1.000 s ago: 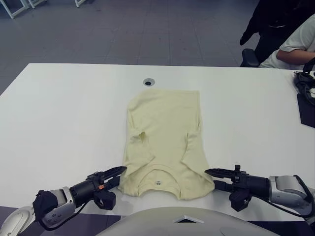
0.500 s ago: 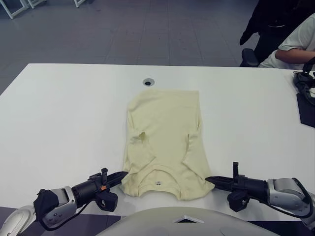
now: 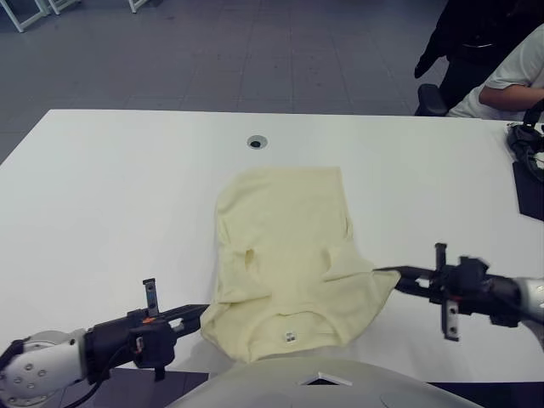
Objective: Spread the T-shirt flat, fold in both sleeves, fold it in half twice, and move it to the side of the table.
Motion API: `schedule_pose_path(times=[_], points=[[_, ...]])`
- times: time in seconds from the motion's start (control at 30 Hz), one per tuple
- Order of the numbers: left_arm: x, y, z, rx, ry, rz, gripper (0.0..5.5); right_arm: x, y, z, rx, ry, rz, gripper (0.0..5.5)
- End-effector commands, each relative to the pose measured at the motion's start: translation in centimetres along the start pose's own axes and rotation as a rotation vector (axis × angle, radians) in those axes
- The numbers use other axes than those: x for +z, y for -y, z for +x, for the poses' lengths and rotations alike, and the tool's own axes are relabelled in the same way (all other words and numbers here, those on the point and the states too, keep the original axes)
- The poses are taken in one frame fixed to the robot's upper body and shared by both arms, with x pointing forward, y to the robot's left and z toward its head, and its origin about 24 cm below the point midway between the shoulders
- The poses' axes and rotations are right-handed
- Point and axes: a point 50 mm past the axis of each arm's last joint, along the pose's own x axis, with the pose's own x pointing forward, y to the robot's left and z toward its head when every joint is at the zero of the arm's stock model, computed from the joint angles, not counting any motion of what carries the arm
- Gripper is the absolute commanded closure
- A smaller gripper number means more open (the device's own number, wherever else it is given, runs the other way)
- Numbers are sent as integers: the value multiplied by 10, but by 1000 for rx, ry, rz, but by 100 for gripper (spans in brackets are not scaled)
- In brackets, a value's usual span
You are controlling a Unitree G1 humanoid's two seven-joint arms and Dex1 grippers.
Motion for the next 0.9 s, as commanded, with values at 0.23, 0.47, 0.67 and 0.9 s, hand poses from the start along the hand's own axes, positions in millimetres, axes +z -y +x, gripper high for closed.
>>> schedule_pose_path(times=[0.23,0.47,0.67,0.9], points=[[18,7,-9,-118,38,-70,550,24,-14,-2,79,6,16,549],[17,3,-14,-131,45,-76,550,24,-21,-5,96,-1,37,549],[2,-52,-3,151,25,-43,550,15,19,-1,-113,47,-66,549],[-35,-113,31,396,-94,-15,550,-19,79,42,-204,113,-54,549]])
